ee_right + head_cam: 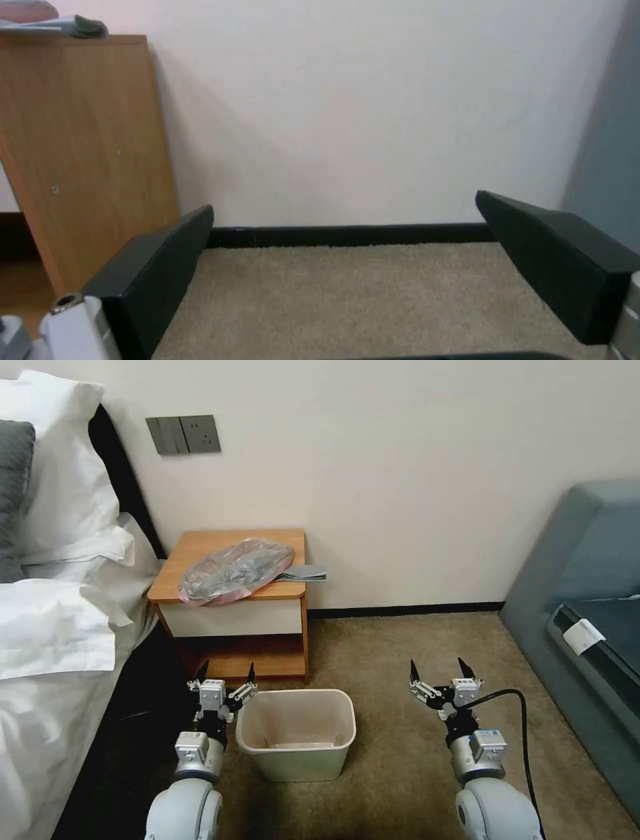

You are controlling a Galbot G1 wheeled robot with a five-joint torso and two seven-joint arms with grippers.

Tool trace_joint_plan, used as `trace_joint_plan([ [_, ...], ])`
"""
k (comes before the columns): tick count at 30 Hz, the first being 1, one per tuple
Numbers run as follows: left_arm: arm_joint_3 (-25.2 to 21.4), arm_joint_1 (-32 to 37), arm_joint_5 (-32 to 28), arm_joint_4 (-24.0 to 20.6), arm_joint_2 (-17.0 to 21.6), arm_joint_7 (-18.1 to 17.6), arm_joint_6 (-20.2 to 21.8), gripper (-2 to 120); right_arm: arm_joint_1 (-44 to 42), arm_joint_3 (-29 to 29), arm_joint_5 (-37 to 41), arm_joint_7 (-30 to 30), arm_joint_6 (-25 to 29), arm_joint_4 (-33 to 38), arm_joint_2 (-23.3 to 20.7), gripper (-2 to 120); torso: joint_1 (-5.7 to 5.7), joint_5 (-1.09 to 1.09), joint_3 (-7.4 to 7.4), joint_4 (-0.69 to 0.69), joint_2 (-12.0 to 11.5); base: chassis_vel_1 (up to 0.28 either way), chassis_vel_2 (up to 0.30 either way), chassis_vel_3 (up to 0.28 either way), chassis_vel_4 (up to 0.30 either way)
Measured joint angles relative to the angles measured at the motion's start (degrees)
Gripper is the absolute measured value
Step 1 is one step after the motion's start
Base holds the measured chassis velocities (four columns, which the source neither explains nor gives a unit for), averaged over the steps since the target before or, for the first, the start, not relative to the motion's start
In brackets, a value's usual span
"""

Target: Pick up the garbage bag from the table and place it over the trash can.

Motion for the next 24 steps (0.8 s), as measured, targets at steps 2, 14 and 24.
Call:
trace_joint_plan([
  [2,0.00,0.00,0.00,0.00,0.00,0.00,0.00,97,0.00,0.00,0.00,0.00,0.00,0.00,0.00,100,0.00,0.00,0.00,0.00,0.00,0.000,0.000,0.000,0.000],
  [14,0.00,0.00,0.00,0.00,0.00,0.00,0.00,97,0.00,0.00,0.00,0.00,0.00,0.00,0.00,100,0.00,0.00,0.00,0.00,0.00,0.000,0.000,0.000,0.000],
  [24,0.00,0.00,0.00,0.00,0.00,0.00,0.00,97,0.00,0.00,0.00,0.00,0.00,0.00,0.00,100,0.00,0.00,0.00,0.00,0.00,0.000,0.000,0.000,0.000],
])
